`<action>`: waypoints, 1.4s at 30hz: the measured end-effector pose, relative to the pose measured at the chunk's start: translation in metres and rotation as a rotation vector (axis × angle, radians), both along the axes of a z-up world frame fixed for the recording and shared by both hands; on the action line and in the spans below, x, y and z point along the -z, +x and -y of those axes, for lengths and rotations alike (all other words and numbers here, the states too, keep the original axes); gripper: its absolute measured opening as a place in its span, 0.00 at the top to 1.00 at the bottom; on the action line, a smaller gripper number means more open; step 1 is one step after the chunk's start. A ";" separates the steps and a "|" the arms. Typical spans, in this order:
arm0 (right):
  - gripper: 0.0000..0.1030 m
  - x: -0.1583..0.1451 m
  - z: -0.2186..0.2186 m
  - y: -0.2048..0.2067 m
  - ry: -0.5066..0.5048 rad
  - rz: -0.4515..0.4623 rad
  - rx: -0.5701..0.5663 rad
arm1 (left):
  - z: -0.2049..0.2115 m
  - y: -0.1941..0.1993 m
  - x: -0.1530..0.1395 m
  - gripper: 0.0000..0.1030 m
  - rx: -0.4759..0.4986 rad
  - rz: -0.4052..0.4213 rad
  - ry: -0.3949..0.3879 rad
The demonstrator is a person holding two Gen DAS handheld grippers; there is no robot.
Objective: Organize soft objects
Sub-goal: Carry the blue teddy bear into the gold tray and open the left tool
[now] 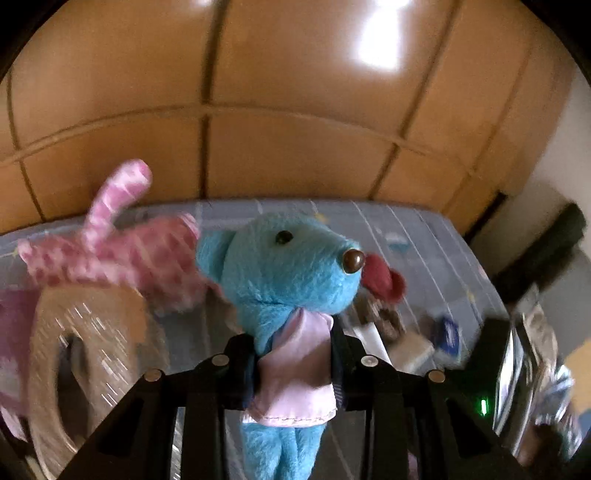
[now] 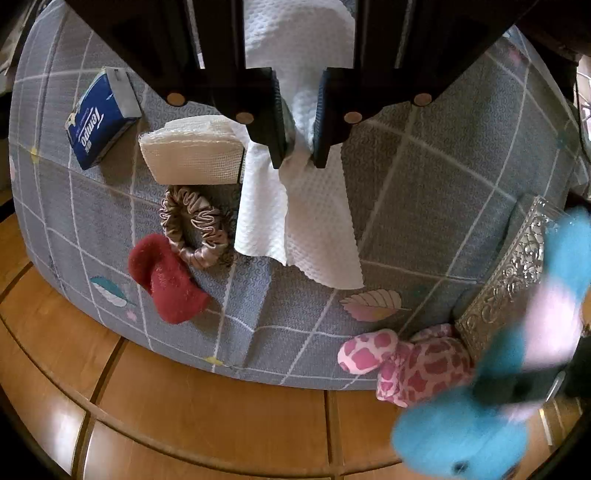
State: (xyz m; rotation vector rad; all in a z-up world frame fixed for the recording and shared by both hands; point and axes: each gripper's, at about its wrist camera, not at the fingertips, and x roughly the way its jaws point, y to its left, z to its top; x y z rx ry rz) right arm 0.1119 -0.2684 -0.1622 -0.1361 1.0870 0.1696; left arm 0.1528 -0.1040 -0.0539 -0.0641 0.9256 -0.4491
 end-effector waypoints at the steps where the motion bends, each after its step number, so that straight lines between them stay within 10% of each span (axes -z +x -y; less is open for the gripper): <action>1: 0.86 0.000 0.000 0.000 0.001 0.000 0.000 | -0.004 0.008 -0.004 0.69 -0.017 0.001 -0.003; 17: 0.86 0.002 -0.004 -0.002 -0.042 0.014 -0.024 | -0.205 0.071 -0.046 0.69 -0.479 0.073 0.024; 35: 0.86 0.004 -0.007 -0.004 -0.071 0.023 -0.034 | -0.375 -0.137 0.035 0.68 -0.801 -0.006 -0.062; 42: 0.86 0.004 -0.010 -0.005 -0.096 0.022 -0.012 | -0.424 -0.156 0.061 0.58 -0.991 -0.029 -0.079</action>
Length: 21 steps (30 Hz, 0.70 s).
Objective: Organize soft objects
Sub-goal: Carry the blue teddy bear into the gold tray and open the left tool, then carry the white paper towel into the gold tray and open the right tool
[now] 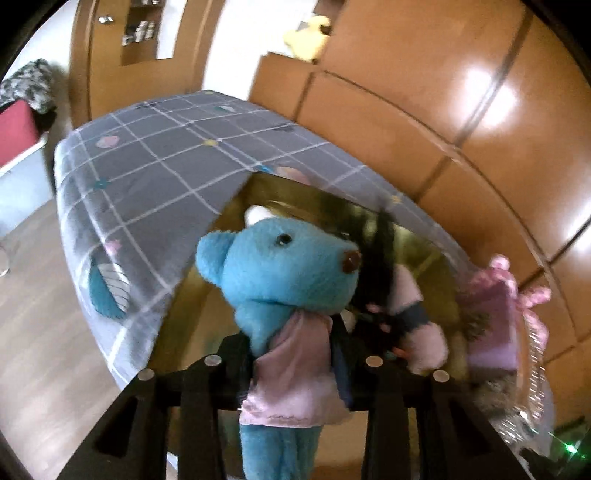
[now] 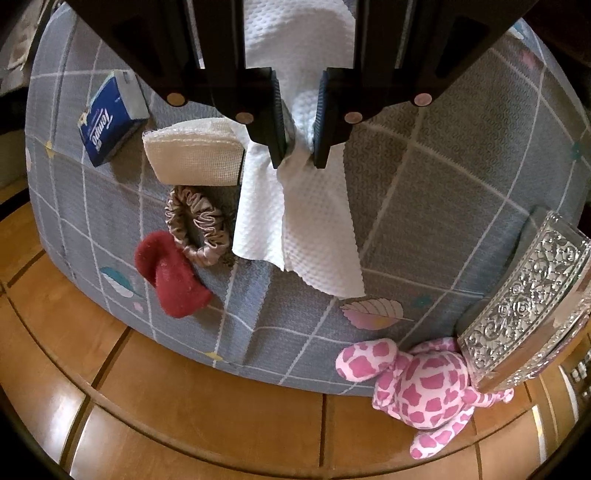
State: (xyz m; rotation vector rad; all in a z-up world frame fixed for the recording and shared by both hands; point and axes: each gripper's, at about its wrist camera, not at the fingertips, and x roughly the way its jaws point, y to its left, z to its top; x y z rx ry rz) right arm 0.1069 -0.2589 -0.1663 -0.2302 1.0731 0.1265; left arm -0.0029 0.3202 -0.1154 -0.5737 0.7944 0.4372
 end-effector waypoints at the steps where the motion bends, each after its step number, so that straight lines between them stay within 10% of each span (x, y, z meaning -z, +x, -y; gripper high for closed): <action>1: 0.86 0.000 -0.002 0.000 -0.009 0.000 0.006 | -0.006 0.001 0.004 0.53 -0.013 -0.010 0.010; 3: 0.86 0.000 -0.004 0.000 -0.021 -0.002 0.017 | -0.015 0.003 0.010 0.25 -0.032 -0.026 0.002; 13: 0.87 -0.004 -0.003 0.005 0.014 -0.010 0.105 | -0.006 -0.015 -0.004 0.11 -0.063 -0.005 0.148; 21: 0.90 -0.026 0.007 0.006 0.262 -0.013 0.177 | 0.036 -0.020 -0.030 0.10 0.075 0.085 0.189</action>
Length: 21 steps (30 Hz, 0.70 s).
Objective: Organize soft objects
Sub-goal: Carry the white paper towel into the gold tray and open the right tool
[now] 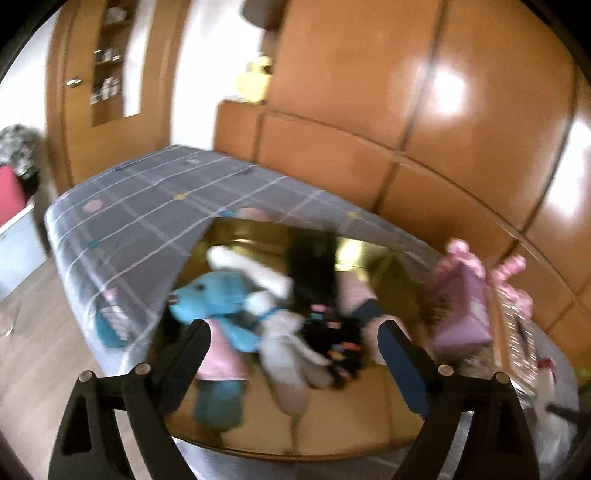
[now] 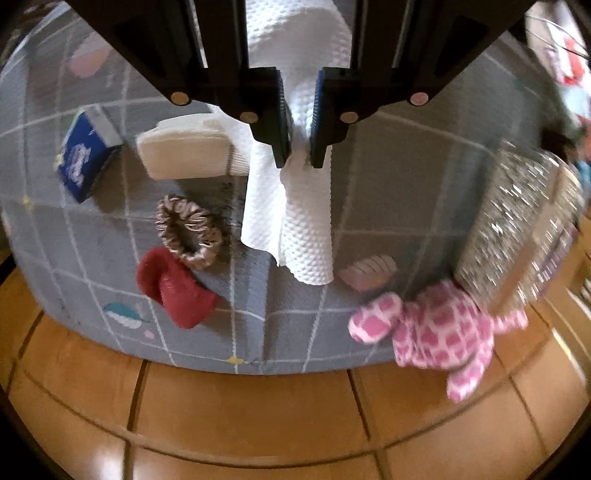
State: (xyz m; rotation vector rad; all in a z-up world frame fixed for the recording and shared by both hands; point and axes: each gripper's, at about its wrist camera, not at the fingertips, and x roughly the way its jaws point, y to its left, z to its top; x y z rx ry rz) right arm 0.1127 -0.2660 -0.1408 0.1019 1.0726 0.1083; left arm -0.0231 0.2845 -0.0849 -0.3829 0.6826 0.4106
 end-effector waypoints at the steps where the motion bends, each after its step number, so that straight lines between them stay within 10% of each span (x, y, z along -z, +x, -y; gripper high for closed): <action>1: 0.90 -0.004 0.000 0.001 0.034 0.007 0.004 | 0.009 0.002 -0.004 0.10 0.032 0.010 0.002; 21: 0.95 -0.087 -0.029 0.076 0.268 0.140 0.093 | 0.091 0.008 -0.006 0.10 0.286 -0.022 -0.016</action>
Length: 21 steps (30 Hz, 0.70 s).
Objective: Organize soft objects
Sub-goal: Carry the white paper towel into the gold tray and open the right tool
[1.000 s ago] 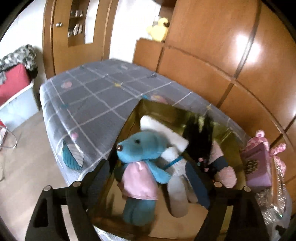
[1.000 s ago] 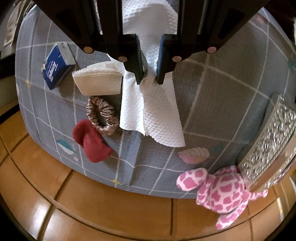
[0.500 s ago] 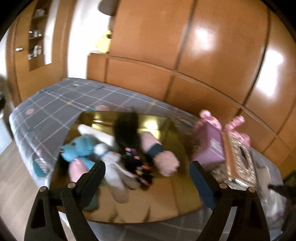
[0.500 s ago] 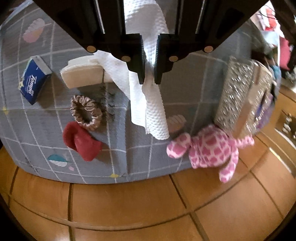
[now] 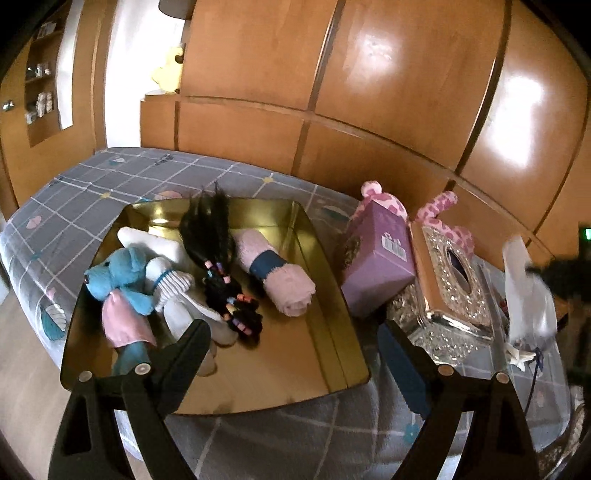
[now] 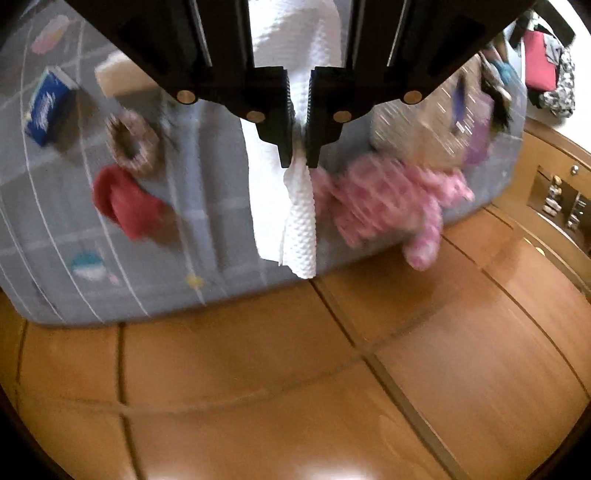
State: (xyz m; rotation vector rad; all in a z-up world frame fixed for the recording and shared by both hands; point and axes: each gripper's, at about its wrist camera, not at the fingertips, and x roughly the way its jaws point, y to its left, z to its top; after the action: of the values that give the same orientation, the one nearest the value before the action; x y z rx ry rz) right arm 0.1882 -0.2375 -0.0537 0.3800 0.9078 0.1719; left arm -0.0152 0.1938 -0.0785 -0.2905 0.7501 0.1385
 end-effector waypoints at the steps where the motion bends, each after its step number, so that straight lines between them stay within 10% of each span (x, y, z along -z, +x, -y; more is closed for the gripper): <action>1: 0.95 -0.007 -0.007 0.007 0.005 0.013 -0.007 | 0.000 0.000 0.001 0.10 0.004 -0.004 -0.002; 11: 0.95 -0.071 -0.112 0.056 0.032 0.153 -0.163 | -0.007 -0.009 0.004 0.10 -0.009 -0.017 -0.020; 21: 0.95 -0.081 -0.273 0.032 0.071 0.217 -0.568 | -0.034 -0.025 0.007 0.10 -0.089 -0.025 -0.036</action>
State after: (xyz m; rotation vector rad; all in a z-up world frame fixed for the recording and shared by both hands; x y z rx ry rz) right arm 0.2200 0.0360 0.0274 0.1556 0.7771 0.7539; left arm -0.0405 0.2276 -0.0860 -0.3566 0.7657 0.2131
